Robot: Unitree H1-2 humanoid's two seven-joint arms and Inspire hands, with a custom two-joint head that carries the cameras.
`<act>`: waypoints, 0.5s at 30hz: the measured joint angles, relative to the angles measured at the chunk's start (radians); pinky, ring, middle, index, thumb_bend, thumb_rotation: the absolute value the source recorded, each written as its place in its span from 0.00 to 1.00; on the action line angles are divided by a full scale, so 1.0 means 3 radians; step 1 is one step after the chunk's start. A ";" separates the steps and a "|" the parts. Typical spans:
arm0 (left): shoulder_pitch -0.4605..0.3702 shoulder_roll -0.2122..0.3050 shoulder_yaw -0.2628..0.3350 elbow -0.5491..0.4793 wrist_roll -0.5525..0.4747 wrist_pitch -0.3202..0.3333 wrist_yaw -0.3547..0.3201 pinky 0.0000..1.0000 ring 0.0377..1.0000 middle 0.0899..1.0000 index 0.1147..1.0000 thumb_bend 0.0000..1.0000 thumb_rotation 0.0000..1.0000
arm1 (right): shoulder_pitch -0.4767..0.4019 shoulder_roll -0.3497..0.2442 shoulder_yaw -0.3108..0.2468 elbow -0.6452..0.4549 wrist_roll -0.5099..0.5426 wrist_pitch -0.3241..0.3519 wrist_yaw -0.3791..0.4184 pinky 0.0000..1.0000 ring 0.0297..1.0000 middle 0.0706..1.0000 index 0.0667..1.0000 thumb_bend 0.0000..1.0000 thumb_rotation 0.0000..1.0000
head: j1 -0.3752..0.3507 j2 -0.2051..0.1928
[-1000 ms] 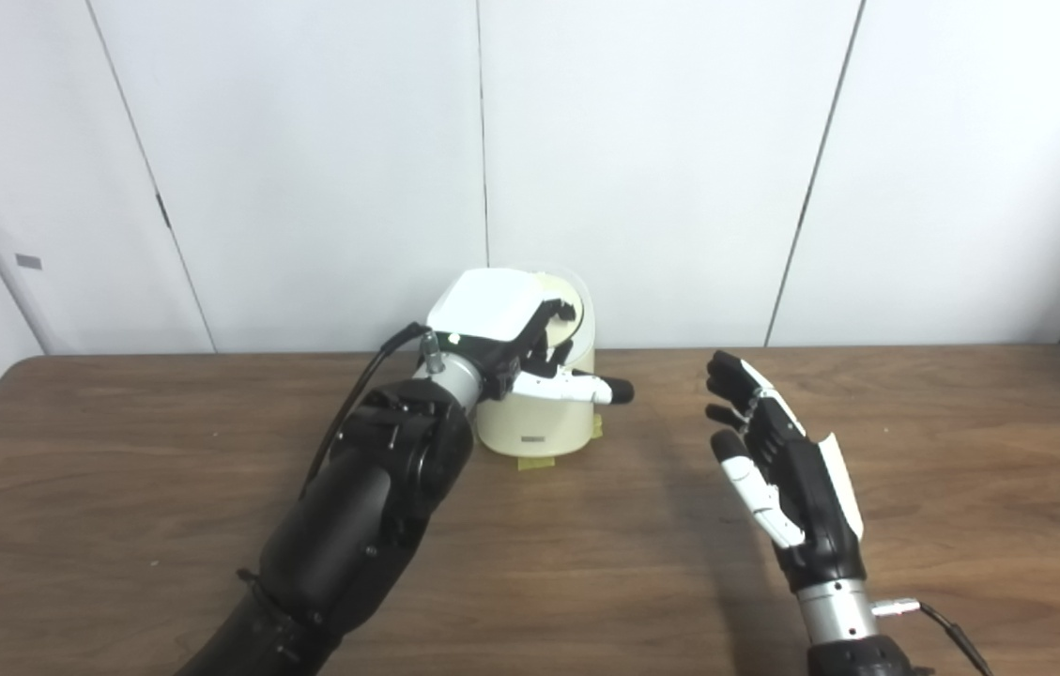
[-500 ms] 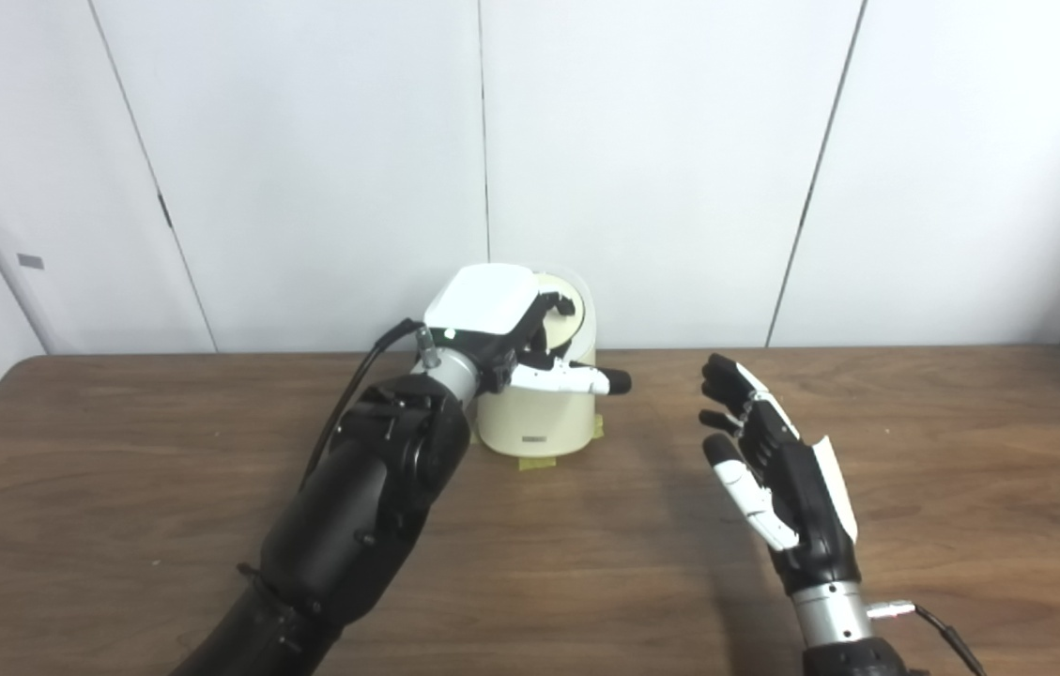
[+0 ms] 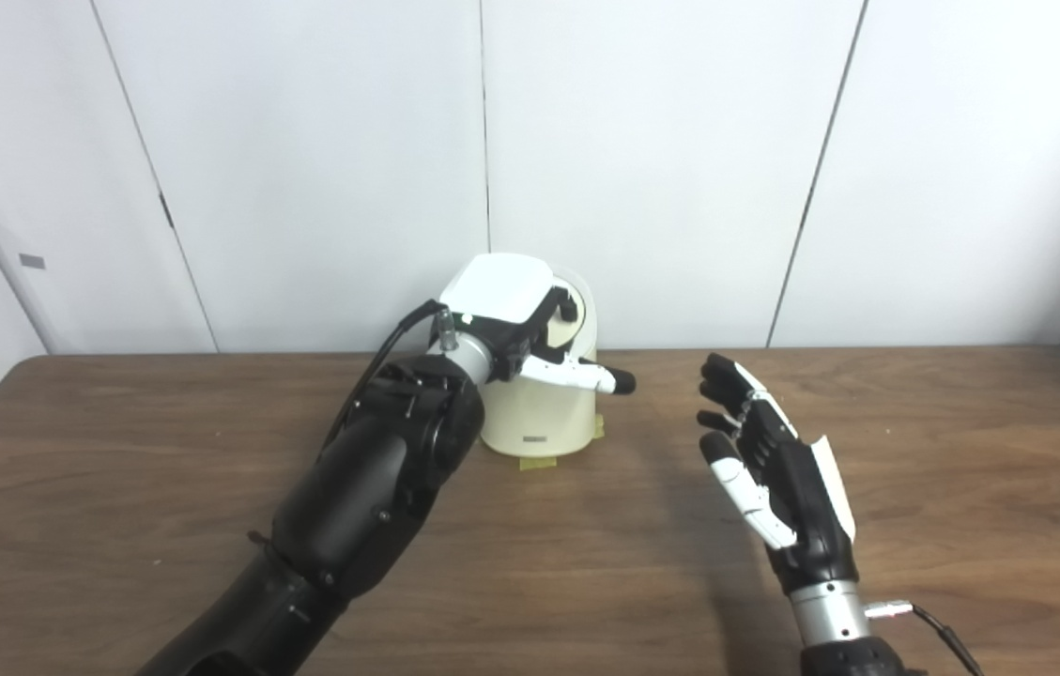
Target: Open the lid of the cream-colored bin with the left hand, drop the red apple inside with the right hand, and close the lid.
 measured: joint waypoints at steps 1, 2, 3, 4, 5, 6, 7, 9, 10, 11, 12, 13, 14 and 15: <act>0.0000 0.0002 -0.0003 0.0000 0.0001 0.0000 0.0000 1.00 0.81 0.76 0.76 1.00 0.86 | 0.0000 0.0000 0.0000 0.0000 0.0000 0.0000 0.0000 0.78 0.86 0.87 0.86 0.39 0.69 | 0.0000 0.0000; 0.0001 0.0002 -0.0004 0.0000 0.0001 0.0000 0.0002 1.00 0.80 0.75 0.76 1.00 0.85 | 0.0000 0.0001 0.0000 0.0000 -0.0001 0.0000 -0.0001 0.77 0.86 0.86 0.86 0.38 0.69 | 0.0000 0.0000; 0.0002 0.0002 -0.0004 0.0000 0.0001 0.0000 0.0005 1.00 0.80 0.75 0.76 1.00 0.85 | 0.0000 0.0001 0.0000 0.0000 -0.0002 0.0000 -0.0001 0.77 0.86 0.86 0.86 0.38 0.69 | 0.0000 -0.0005; 0.0005 0.0002 -0.0003 0.0000 0.0000 0.0000 0.0011 1.00 0.80 0.75 0.76 1.00 0.85 | 0.0000 0.0001 0.0000 0.0000 -0.0004 0.0000 -0.0002 0.77 0.86 0.86 0.86 0.38 0.69 | 0.0000 -0.0005; 0.0008 0.0002 -0.0001 -0.0001 -0.0001 0.0000 0.0016 1.00 0.79 0.75 0.77 1.00 0.86 | 0.0000 0.0001 0.0000 0.0000 -0.0007 0.0000 -0.0002 0.77 0.86 0.86 0.87 0.38 0.70 | 0.0000 -0.0005; 0.0012 0.0002 0.0002 -0.0005 -0.0003 0.0000 0.0020 1.00 0.80 0.76 0.77 1.00 0.86 | 0.0000 0.0000 0.0000 0.0000 -0.0007 0.0000 -0.0002 0.77 0.86 0.86 0.87 0.39 0.70 | 0.0000 -0.0005; 0.0021 0.0004 0.0010 -0.0026 -0.0008 0.0001 0.0020 1.00 0.79 0.76 0.78 1.00 0.88 | 0.0000 0.0000 0.0001 0.0001 -0.0007 -0.0001 -0.0002 0.78 0.86 0.87 0.87 0.39 0.70 | 0.0005 -0.0010; 0.0072 0.0018 0.0035 -0.0122 -0.0024 0.0001 0.0021 1.00 0.71 0.66 0.78 1.00 0.89 | 0.0000 0.0000 0.0000 0.0002 -0.0005 -0.0004 -0.0002 0.78 0.86 0.87 0.87 0.40 0.70 | 0.0010 -0.0015; 0.0109 0.0030 0.0048 -0.0186 -0.0030 0.0001 0.0026 1.00 0.70 0.65 0.77 0.99 0.89 | 0.0000 -0.0001 -0.0002 0.0004 -0.0004 -0.0004 -0.0002 0.78 0.86 0.87 0.87 0.41 0.71 | 0.0015 -0.0015; 0.0163 0.0040 0.0067 -0.0263 -0.0038 0.0001 0.0036 1.00 0.71 0.66 0.76 0.99 0.89 | 0.0000 -0.0005 -0.0003 0.0009 -0.0005 -0.0004 -0.0002 0.77 0.86 0.87 0.87 0.41 0.71 | 0.0015 -0.0021; 0.0203 0.0044 0.0090 -0.0328 -0.0056 0.0001 0.0055 1.00 0.72 0.69 0.76 0.98 0.88 | 0.0000 -0.0011 -0.0004 0.0017 -0.0005 -0.0004 -0.0002 0.77 0.86 0.87 0.87 0.40 0.70 | 0.0015 -0.0021; 0.0245 0.0043 0.0119 -0.0390 -0.0074 -0.0002 0.0062 1.00 0.73 0.70 0.76 0.97 0.88 | 0.0000 -0.0016 -0.0004 0.0024 -0.0004 -0.0005 -0.0002 0.77 0.86 0.87 0.87 0.40 0.69 | 0.0020 -0.0026; 0.0287 0.0043 0.0151 -0.0447 -0.0095 -0.0004 0.0067 1.00 0.74 0.72 0.76 0.96 0.88 | -0.0001 -0.0019 -0.0003 0.0032 -0.0004 -0.0006 -0.0002 0.77 0.86 0.87 0.87 0.40 0.69 | 0.0020 -0.0031; 0.0317 0.0044 0.0175 -0.0500 -0.0099 -0.0003 0.0068 1.00 0.76 0.75 0.77 0.95 0.89 | -0.0001 -0.0019 -0.0002 0.0037 -0.0003 -0.0008 -0.0002 0.78 0.86 0.87 0.87 0.40 0.69 | 0.0026 -0.0041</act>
